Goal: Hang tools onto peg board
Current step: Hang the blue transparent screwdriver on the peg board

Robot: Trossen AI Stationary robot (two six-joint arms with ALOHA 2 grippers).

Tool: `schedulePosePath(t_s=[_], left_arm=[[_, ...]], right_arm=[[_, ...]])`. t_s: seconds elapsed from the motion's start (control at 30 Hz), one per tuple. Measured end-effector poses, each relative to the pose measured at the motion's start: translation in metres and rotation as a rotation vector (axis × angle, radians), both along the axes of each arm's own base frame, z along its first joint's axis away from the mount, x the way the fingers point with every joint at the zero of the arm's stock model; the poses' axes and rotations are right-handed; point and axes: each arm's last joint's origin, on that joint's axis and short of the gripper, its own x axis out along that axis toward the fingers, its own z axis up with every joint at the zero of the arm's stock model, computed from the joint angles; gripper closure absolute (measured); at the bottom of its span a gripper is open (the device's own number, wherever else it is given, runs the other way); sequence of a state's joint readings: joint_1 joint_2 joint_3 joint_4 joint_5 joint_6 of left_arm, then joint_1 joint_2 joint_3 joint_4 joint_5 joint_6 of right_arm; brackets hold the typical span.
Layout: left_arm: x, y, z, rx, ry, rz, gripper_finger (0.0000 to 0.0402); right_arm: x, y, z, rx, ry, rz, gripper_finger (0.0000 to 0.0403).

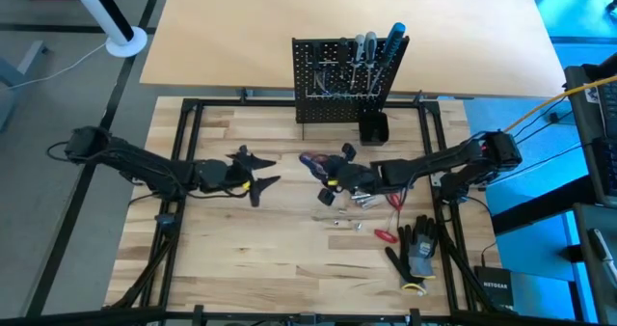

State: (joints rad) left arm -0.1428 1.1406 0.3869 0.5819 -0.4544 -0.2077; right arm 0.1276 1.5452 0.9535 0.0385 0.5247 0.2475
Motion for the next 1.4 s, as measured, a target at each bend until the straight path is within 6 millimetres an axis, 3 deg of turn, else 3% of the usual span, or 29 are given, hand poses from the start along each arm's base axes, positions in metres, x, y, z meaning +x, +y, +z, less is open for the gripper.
schedulePosePath(t_s=[0.27, 0.47, 0.8, 1.07, 1.4], left_arm=[[0.041, -0.007, 0.009, 0.026, -0.043, -0.027, 0.0178], [0.068, -0.008, 0.008, 0.067, -0.025, -0.025, 0.0178], [0.106, -0.010, 0.011, 0.138, -0.041, -0.021, 0.0178], [0.117, -0.004, -0.001, 0.170, 0.004, -0.002, 0.0185], [0.121, 0.000, -0.002, 0.190, -0.055, 0.021, 0.0268]], right_arm=[[-0.004, -0.006, -0.007, -0.126, -0.177, 0.061, 0.0286], [-0.008, -0.018, 0.012, -0.153, -0.417, 0.155, 0.0286], [-0.008, -0.017, 0.025, -0.170, -0.555, 0.302, 0.0285], [-0.009, -0.016, 0.032, -0.242, -0.606, 0.344, 0.0285], [-0.009, -0.016, 0.034, -0.291, -0.614, 0.355, 0.0285]])
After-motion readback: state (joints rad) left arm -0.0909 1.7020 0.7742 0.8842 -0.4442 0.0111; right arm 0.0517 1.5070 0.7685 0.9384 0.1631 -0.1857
